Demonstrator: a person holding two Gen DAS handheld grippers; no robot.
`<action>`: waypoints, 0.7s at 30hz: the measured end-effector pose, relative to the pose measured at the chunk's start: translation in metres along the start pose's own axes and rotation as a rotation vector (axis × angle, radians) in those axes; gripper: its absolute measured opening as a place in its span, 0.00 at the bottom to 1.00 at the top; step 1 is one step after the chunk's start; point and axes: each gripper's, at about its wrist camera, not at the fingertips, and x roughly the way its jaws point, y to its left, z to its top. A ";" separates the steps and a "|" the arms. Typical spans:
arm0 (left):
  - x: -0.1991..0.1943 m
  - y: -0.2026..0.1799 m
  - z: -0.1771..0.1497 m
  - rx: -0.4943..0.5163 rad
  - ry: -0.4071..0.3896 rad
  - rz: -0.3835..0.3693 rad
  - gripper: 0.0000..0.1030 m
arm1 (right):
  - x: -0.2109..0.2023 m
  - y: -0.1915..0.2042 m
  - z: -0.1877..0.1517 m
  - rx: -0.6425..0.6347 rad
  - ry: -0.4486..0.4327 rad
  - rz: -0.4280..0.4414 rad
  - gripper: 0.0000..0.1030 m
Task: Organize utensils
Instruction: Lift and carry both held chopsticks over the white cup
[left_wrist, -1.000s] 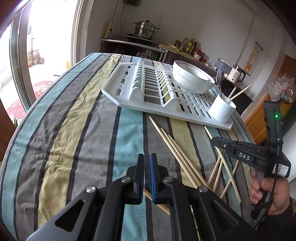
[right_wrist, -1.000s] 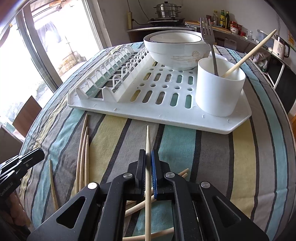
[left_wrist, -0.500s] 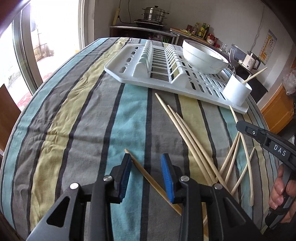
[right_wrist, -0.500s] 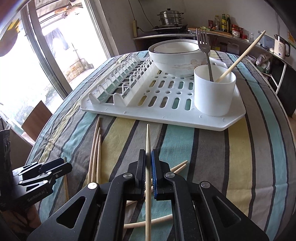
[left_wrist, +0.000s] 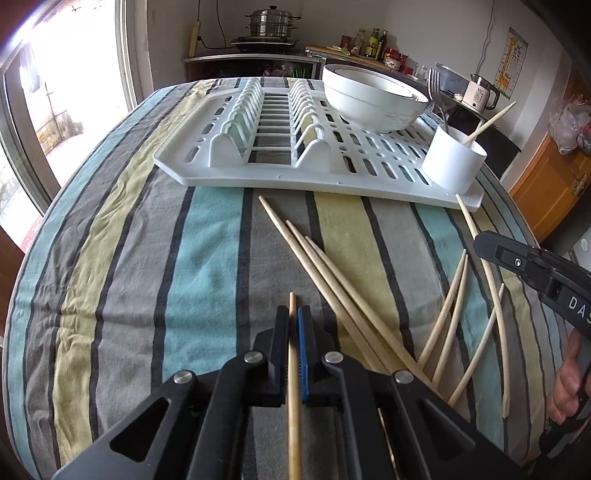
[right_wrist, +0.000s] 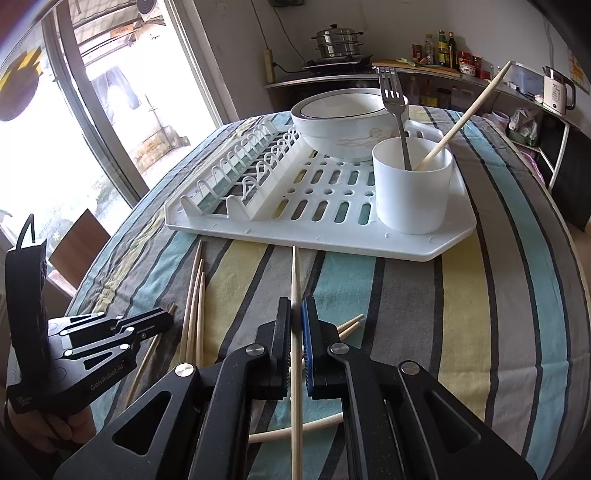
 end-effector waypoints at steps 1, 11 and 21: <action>-0.002 -0.001 0.000 0.002 -0.007 -0.019 0.04 | -0.002 0.000 0.000 -0.001 -0.005 0.002 0.05; -0.060 -0.005 0.010 0.020 -0.147 -0.110 0.04 | -0.035 0.001 0.007 0.011 -0.081 0.021 0.05; -0.119 -0.009 0.030 0.055 -0.296 -0.161 0.04 | -0.081 0.006 0.016 -0.005 -0.189 0.018 0.05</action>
